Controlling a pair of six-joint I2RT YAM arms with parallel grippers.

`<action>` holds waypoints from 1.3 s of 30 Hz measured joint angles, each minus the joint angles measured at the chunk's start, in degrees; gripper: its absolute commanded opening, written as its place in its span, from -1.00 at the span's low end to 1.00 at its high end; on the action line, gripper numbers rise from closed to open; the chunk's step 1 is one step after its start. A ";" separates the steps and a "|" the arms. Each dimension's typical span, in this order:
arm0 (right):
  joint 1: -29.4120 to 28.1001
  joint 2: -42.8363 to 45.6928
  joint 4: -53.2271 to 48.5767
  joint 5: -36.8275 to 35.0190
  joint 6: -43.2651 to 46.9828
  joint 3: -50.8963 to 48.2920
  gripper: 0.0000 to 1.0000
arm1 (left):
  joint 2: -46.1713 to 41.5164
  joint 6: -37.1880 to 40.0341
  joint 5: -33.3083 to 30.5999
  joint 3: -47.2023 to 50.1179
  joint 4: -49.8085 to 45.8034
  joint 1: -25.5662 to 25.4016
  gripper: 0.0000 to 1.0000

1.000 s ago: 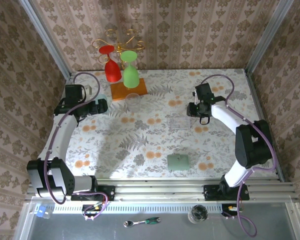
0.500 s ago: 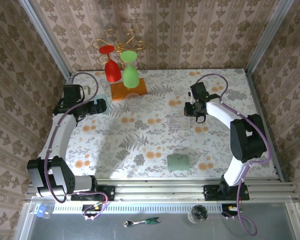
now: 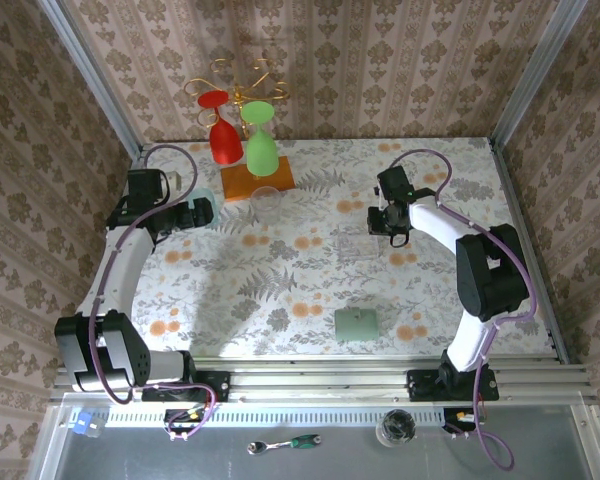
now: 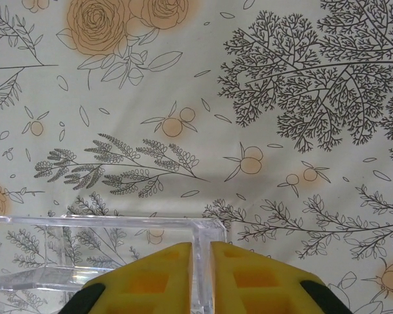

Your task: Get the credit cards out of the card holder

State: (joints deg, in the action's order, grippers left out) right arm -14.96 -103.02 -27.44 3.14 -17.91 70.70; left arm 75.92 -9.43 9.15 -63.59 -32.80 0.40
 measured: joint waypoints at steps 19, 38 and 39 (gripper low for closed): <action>-3.56 -5.49 -3.65 -4.26 -4.00 10.54 -0.85 | -0.02 0.00 -0.57 0.76 0.20 -0.76 1.00; -5.70 -19.87 -13.11 -10.56 -5.97 30.88 -0.82 | -0.35 0.00 -2.08 1.40 0.46 -2.27 1.00; -5.73 -20.13 -13.29 -10.71 -5.97 31.23 -0.81 | -0.35 0.00 -2.08 1.40 0.46 -2.32 1.00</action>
State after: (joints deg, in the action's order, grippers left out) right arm -20.69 -123.15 -40.73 -7.57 -23.88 101.93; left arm 75.57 -9.43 7.07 -62.19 -32.34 -1.91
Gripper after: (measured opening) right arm 0.090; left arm 0.999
